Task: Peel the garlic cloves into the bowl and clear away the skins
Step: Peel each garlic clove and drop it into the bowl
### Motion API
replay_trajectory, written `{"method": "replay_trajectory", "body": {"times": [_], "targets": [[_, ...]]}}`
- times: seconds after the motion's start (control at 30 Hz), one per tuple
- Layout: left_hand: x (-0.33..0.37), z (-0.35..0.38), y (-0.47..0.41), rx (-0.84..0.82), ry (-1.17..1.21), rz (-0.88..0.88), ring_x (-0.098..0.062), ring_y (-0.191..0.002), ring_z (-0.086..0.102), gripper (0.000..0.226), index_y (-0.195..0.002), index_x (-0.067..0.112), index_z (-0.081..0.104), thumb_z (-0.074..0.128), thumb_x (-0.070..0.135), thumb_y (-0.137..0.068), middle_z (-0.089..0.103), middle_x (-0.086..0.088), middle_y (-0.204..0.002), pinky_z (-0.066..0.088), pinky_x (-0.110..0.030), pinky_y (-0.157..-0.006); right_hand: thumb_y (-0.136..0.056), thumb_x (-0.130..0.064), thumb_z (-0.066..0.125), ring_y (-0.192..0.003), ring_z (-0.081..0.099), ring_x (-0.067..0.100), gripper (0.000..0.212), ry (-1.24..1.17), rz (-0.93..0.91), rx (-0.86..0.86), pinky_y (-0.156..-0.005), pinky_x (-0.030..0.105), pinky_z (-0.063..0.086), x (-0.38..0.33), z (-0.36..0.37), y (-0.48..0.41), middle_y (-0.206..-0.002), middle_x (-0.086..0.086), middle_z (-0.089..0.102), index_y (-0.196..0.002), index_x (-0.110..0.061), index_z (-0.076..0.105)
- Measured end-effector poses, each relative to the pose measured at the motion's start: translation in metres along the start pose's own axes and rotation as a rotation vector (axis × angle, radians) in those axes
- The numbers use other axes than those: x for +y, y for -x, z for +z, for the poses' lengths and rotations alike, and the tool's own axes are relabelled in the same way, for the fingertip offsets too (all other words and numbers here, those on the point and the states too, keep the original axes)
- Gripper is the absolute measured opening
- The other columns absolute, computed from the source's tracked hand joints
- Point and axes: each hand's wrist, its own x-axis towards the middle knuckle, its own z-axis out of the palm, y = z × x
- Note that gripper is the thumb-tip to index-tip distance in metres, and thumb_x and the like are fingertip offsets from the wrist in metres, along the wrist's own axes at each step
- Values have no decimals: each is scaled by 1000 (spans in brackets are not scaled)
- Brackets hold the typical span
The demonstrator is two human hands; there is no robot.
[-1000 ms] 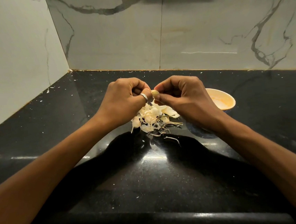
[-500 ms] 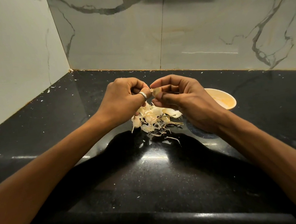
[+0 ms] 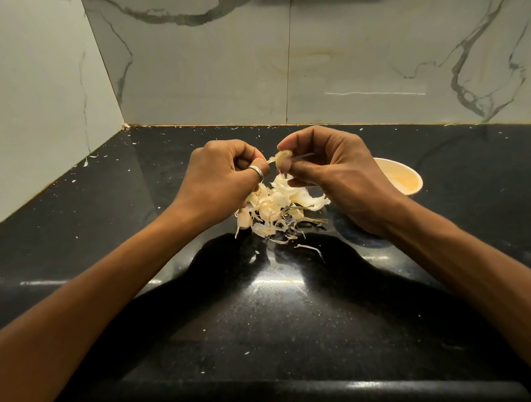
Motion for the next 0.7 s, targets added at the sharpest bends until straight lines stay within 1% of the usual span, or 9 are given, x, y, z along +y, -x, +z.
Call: {"method": "replay_trajectory", "body": {"times": [0.1,0.17,0.27,0.47,0.6,0.63,0.7], "targets": [[-2,-1,-1,11,-40,-2,-16,-64,72,14,-81,24,69,69,16,-92,70,2,-69,58,-26,-51,-92,-4,72,-93,72,18,21,-7,-34,43,-84,38,62,-1,-1,0,-105,11,75,-112,-6,69],[-3,-1,-1,19,-62,-9,-15,-64,71,15,-80,26,68,69,17,-92,70,5,-69,61,-30,-56,-91,-4,72,-91,71,15,20,-30,-47,65,-81,34,62,-4,-3,-1,-105,10,76,-110,-8,70],[-3,-1,-1,25,-75,-4,-15,-66,71,12,-82,26,68,70,18,-92,70,6,-70,61,-33,-59,-91,-4,72,-90,72,12,19,-24,-63,62,-78,27,61,-5,-5,-1,-104,6,76,-109,-10,69],[-3,-1,-1,58,-113,-16,-17,-70,72,7,-86,20,72,70,24,-92,71,2,-73,62,-43,-65,-91,-6,72,-97,73,17,20,-17,-104,100,-80,30,62,-4,-8,-2,-107,8,75,-111,-9,69],[-5,-2,-2,88,-136,-22,-17,-69,71,11,-86,18,73,70,27,-92,71,2,-72,62,-43,-66,-91,-6,72,-96,73,15,21,-28,-109,128,-77,29,61,-4,-9,-3,-107,9,75,-112,-7,70],[-6,-2,-3,102,-142,-25,-15,-66,70,12,-85,18,74,71,28,-91,70,4,-70,61,-41,-66,-91,-6,72,-96,73,15,21,-32,-111,132,-76,28,61,-3,-8,-3,-107,9,75,-112,-7,69],[-8,-1,-4,134,-177,-30,-5,-60,63,12,-83,20,74,71,29,-90,66,10,-66,58,-31,-65,-91,-5,72,-96,73,14,21,-34,-116,141,-75,27,61,-3,-8,-3,-107,9,75,-112,-5,69]]}}
